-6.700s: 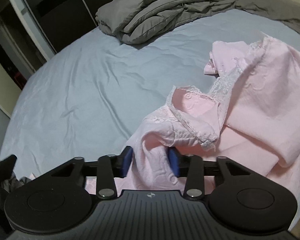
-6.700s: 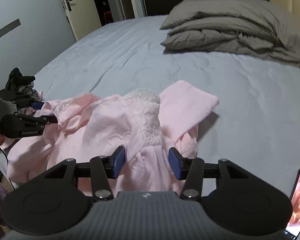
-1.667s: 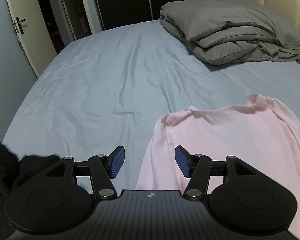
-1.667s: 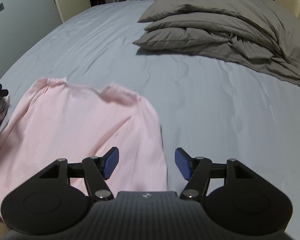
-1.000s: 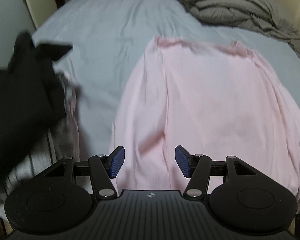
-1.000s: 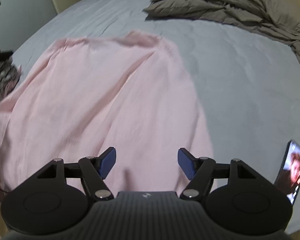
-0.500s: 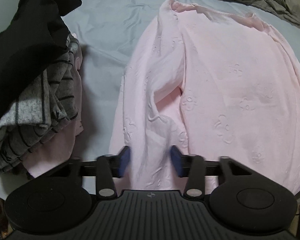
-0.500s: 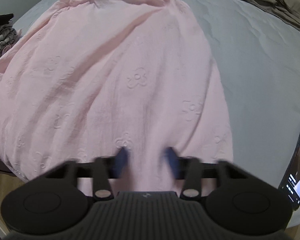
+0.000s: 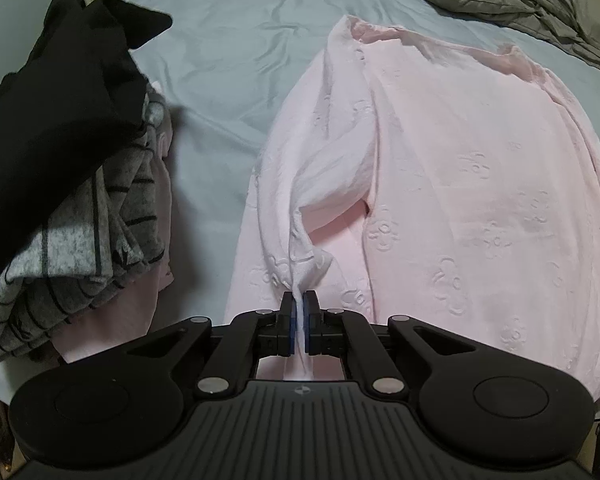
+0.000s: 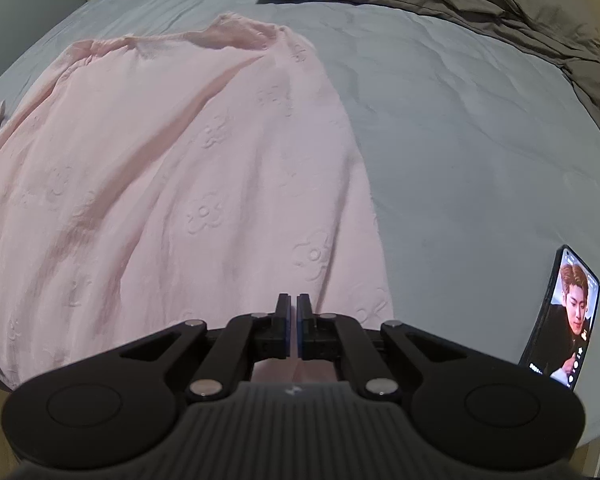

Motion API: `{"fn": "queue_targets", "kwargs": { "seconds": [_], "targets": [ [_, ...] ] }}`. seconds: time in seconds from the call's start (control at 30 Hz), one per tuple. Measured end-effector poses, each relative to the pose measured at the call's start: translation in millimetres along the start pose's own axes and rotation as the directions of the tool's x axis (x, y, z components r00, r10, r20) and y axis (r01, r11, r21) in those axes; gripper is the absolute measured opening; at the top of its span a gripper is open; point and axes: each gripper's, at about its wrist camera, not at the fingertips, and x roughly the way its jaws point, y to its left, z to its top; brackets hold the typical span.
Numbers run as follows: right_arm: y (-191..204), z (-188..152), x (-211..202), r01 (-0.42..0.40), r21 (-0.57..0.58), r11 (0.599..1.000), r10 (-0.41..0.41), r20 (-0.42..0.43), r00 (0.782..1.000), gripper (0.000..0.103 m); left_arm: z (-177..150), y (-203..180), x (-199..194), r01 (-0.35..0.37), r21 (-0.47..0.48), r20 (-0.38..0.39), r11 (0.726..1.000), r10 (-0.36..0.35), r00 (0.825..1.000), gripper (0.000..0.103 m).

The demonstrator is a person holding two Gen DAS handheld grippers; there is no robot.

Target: Fold clothes

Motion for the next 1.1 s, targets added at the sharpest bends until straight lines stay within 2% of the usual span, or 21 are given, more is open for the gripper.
{"fn": "queue_targets", "kwargs": {
  "seconds": [0.07, 0.1, 0.13, 0.17, 0.2, 0.27, 0.37, 0.4, 0.43, 0.5, 0.57, 0.63, 0.77, 1.1],
  "targets": [
    [1, -1, 1, -0.011, 0.009, 1.0, 0.011, -0.002, 1.0, 0.009, 0, 2, 2, 0.0, -0.016, -0.007, 1.0, -0.001, 1.0, 0.002],
    [2, -1, 1, -0.016, 0.013, 1.0, 0.016, -0.003, 1.0, 0.014, 0, 1, 1, 0.001, -0.015, -0.007, 1.0, -0.001, 1.0, 0.002],
    [2, -2, 1, -0.021, 0.017, 1.0, 0.021, -0.003, 1.0, 0.039, 0, 1, 1, 0.001, -0.014, -0.007, 1.0, -0.001, 1.0, 0.002],
    [3, -2, 2, -0.026, 0.022, 0.999, 0.026, -0.004, 1.0, 0.056, 0, 1, 0, 0.002, -0.013, -0.008, 1.0, -0.002, 1.0, 0.002],
    [3, -2, 2, -0.032, 0.026, 0.999, 0.032, -0.005, 0.999, 0.068, 0, 1, 0, 0.002, -0.012, -0.008, 1.0, -0.002, 1.0, 0.003],
    [7, -3, 2, -0.039, 0.017, 0.999, 0.039, -0.012, 0.999, 0.067, 0, 2, -1, 0.006, -0.013, -0.007, 1.0, -0.006, 1.0, 0.007],
    [13, -7, 6, -0.051, -0.012, 0.999, 0.05, -0.039, 0.998, 0.066, 1, 1, 3, 0.012, -0.018, -0.013, 1.0, -0.012, 1.0, 0.023],
    [14, -9, 9, -0.048, -0.022, 0.999, 0.047, -0.055, 0.997, 0.062, 1, 1, 4, 0.011, -0.019, -0.016, 1.0, -0.011, 1.0, 0.026],
    [15, -11, 13, -0.044, -0.029, 0.999, 0.042, -0.07, 0.997, 0.046, 1, 1, 6, 0.01, -0.018, -0.022, 1.0, -0.01, 1.0, 0.026],
    [17, -14, 20, -0.036, -0.043, 0.998, 0.032, -0.096, 0.995, 0.022, 1, -1, 10, 0.016, -0.017, -0.034, 1.0, -0.016, 0.999, 0.026],
    [16, -15, 20, -0.024, -0.05, 0.998, 0.02, -0.087, 0.996, 0.014, 1, -2, 12, 0.029, -0.013, -0.038, 1.0, -0.029, 0.999, 0.025],
    [14, -13, 18, -0.017, -0.044, 0.999, 0.013, -0.076, 0.997, 0.006, 2, -3, 14, 0.031, -0.003, -0.039, 1.0, -0.031, 0.999, 0.01],
    [10, -11, 14, 0.006, -0.039, 0.999, -0.008, -0.054, 0.998, 0.004, 6, -2, 11, 0.021, -0.008, -0.014, 1.0, -0.021, 1.0, 0.001],
    [0, 11, 2, 0.133, -0.054, 0.99, -0.131, 0.043, 0.99, 0.001, 22, 8, -12, -0.014, -0.054, 0.099, 0.998, 0.019, 0.995, 0.0]
  ]
}}
